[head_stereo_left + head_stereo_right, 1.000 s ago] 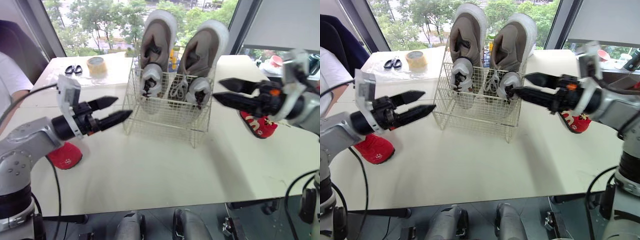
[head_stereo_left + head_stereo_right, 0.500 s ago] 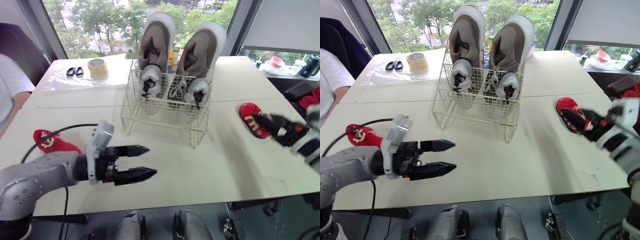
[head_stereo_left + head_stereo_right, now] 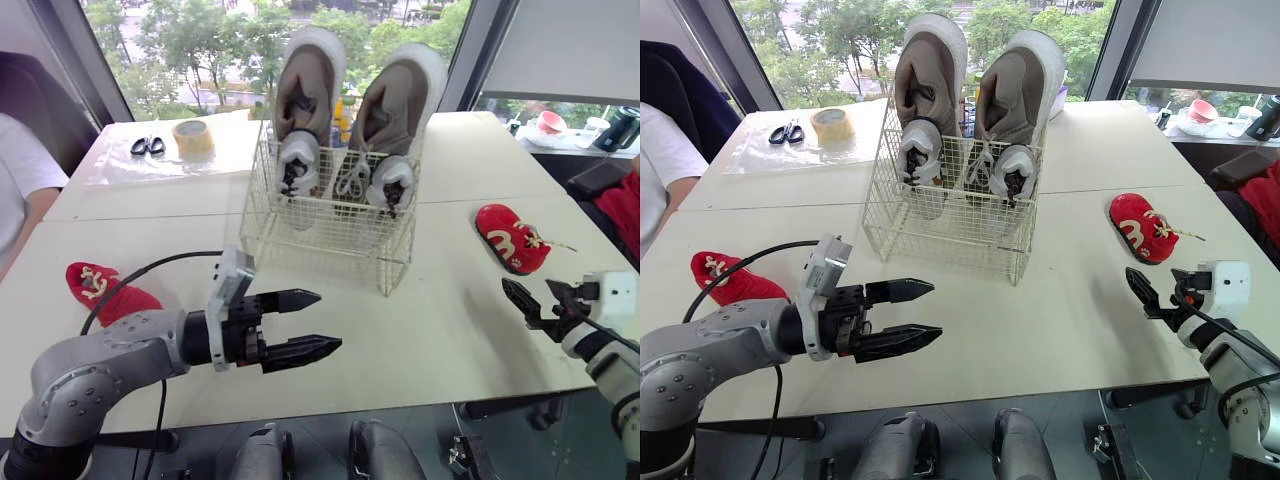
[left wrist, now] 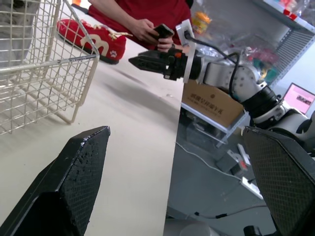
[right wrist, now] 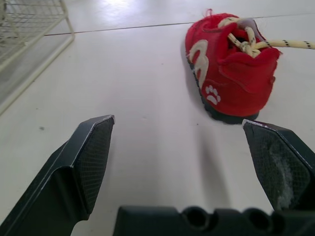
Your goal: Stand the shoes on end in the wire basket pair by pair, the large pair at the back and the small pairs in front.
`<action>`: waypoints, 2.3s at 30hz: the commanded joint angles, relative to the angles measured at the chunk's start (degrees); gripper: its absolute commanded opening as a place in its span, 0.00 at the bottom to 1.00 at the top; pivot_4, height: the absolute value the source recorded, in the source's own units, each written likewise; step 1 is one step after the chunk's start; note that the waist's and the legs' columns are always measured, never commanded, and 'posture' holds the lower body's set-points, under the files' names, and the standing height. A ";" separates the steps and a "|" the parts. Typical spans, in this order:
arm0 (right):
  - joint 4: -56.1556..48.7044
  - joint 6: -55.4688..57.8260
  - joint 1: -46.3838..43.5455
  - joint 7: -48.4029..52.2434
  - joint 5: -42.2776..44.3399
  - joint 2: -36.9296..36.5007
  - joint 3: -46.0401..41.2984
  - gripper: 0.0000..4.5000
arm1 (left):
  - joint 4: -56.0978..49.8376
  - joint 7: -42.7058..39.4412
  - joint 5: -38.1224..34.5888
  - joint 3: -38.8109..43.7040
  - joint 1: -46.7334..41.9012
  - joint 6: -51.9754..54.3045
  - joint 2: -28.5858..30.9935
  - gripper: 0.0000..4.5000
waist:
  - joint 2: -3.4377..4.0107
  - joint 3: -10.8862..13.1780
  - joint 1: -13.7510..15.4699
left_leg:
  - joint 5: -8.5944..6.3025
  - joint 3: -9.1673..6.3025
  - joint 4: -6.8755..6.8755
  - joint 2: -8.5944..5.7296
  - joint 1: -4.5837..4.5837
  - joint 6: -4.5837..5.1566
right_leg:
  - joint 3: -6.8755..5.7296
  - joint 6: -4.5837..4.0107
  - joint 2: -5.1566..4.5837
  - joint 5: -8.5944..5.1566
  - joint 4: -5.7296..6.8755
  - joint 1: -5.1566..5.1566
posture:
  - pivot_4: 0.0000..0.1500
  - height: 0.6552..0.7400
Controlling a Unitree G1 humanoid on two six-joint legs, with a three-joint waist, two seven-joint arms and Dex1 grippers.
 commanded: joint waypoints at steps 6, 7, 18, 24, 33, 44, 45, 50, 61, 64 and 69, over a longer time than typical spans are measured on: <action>22.08 -12.04 -11.57 5.43 -6.10 -1.96 3.24 1.00 | -0.33 -0.65 -1.37 0.88 -1.52 -1.33 2.33 0.98 | 0.11 0.00 -0.12 | 0.00 -0.01 -0.03 -0.03 0.01 0.01 | 0.00 -0.12 0.06 0.02 -0.02 0.00 | 1.00 1.00; 24.45 -13.66 -12.72 5.99 -6.95 -2.25 3.68 1.00 | -0.21 -0.63 -1.37 1.05 -1.64 -1.33 2.57 0.98 | 0.11 0.00 -0.06 | 0.00 -0.01 -0.02 -0.04 0.00 0.01 | 0.00 -0.15 0.06 0.04 -0.02 0.00 | 1.00 1.00; 52.79 -26.84 -28.77 11.44 -12.78 -5.19 7.23 1.00 | -0.24 0.47 -1.88 1.88 -1.89 -1.47 4.73 0.98 | 0.12 0.00 -0.34 | 0.01 0.00 -0.01 -0.07 0.03 0.00 | 0.02 -0.13 0.09 0.05 -0.03 0.06 | 1.00 1.00; 66.43 -34.18 -35.92 11.91 -15.31 -7.31 7.89 1.00 | -0.97 1.19 -2.84 3.10 -0.64 -1.46 6.05 0.98 | 0.12 0.00 -0.36 | 0.02 -0.01 -0.01 -0.07 0.04 -0.01 | 0.02 -0.12 0.09 0.05 -0.04 0.08 | 1.00 1.00; 76.68 -37.35 -43.94 13.67 -18.32 -7.05 10.31 1.00 | -0.68 1.86 -3.70 3.24 -0.78 -1.64 7.41 0.98 | 0.12 0.00 -1.41 | 0.04 -0.02 -0.02 -0.04 0.05 -0.05 | 0.01 -0.09 0.10 0.06 -0.03 0.09 | 1.00 1.00; 77.66 -37.29 -46.20 17.05 -17.66 -4.89 9.84 0.39 | -0.47 1.82 -2.21 3.29 -0.65 -2.01 8.20 1.00 | 0.12 0.00 -1.65 | 0.12 -0.01 -0.03 -0.01 0.08 -0.19 | 0.01 -0.04 0.14 0.05 -0.03 0.11 | 1.00 1.00; 77.58 -37.04 -46.25 17.03 -17.40 -4.76 9.58 0.39 | -0.35 1.86 -2.33 3.40 -0.77 -2.06 8.21 1.00 | 0.12 0.00 -1.67 | 0.13 -0.01 -0.03 0.00 0.08 -0.21 | 0.01 -0.04 0.15 0.06 -0.03 0.11 | 1.00 1.00; 74.61 -38.18 -46.02 15.13 -15.33 -3.94 7.62 0.39 | 3.15 2.36 -5.93 6.34 -3.42 -3.08 8.02 1.00 | 0.13 0.01 -1.69 | 0.17 -0.01 -0.03 0.00 0.08 -0.29 | 0.01 -0.05 0.16 0.06 -0.03 0.11 | 1.00 1.00; 38.63 -24.94 -54.98 9.08 -0.08 -8.66 0.32 0.39 | 24.81 10.95 -25.47 17.61 -20.75 -5.64 9.95 1.00 | 0.44 0.19 -1.44 | 0.23 0.00 -0.03 0.01 0.01 -0.39 | 0.01 0.18 0.02 0.15 0.06 0.00 | 1.00 1.00; 25.36 -14.19 -59.08 14.50 5.47 -12.03 4.78 0.39 | 34.65 13.95 -26.57 17.32 -29.53 -5.20 11.02 1.00 | 0.44 0.19 -1.32 | 0.21 -0.02 -0.18 0.01 -0.01 -0.35 | -0.01 0.20 0.05 0.12 0.10 -0.12 | 1.00 1.00; 13.41 -10.07 -64.57 22.36 3.09 -14.35 16.48 0.39 | 44.83 8.53 -21.51 14.12 -40.71 -1.60 10.62 1.00 | 0.31 0.12 -1.51 | 0.13 0.04 -0.32 0.01 0.08 -0.22 | -0.02 0.19 0.19 0.11 0.04 -0.09 | 1.00 1.00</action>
